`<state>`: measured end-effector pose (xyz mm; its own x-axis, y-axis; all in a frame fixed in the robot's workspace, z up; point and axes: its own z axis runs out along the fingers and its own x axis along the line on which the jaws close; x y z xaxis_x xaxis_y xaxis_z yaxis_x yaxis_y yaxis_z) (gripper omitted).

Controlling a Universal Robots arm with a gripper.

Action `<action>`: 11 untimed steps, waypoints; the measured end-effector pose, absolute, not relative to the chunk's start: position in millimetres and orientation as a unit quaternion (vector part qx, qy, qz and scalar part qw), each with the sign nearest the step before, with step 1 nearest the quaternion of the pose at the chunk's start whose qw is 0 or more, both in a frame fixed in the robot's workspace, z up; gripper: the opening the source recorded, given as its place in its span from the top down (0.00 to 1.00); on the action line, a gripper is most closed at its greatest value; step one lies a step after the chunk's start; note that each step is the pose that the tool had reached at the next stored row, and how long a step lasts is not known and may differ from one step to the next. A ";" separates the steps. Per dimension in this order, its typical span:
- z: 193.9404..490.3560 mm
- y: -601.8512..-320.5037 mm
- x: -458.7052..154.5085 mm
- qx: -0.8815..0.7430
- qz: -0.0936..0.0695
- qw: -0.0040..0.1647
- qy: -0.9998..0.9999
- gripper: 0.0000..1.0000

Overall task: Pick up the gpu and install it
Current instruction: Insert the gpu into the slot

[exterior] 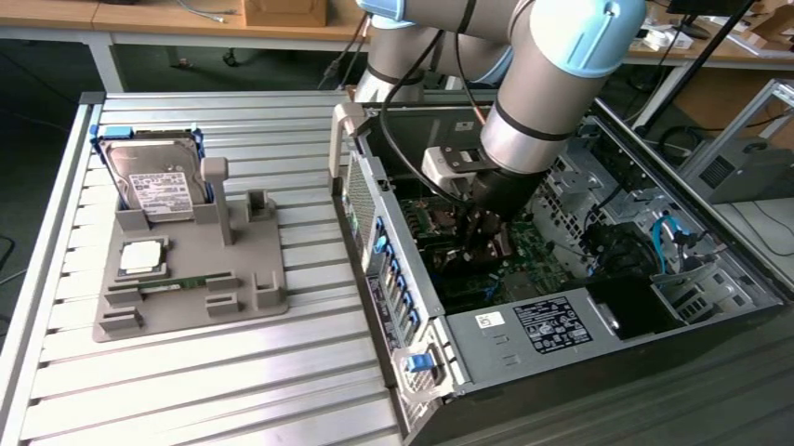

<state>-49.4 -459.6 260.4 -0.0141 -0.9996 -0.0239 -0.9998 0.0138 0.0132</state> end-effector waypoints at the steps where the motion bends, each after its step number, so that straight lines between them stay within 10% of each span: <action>1: 260.5 -459.6 -49.4 -0.702 0.013 0.004 0.712 0.73; 11: 266.1 -459.6 -49.4 -0.702 0.013 0.004 0.712 0.73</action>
<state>-49.4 -459.6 266.1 -0.0141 -0.9996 -0.0228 -0.9998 0.0138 0.0131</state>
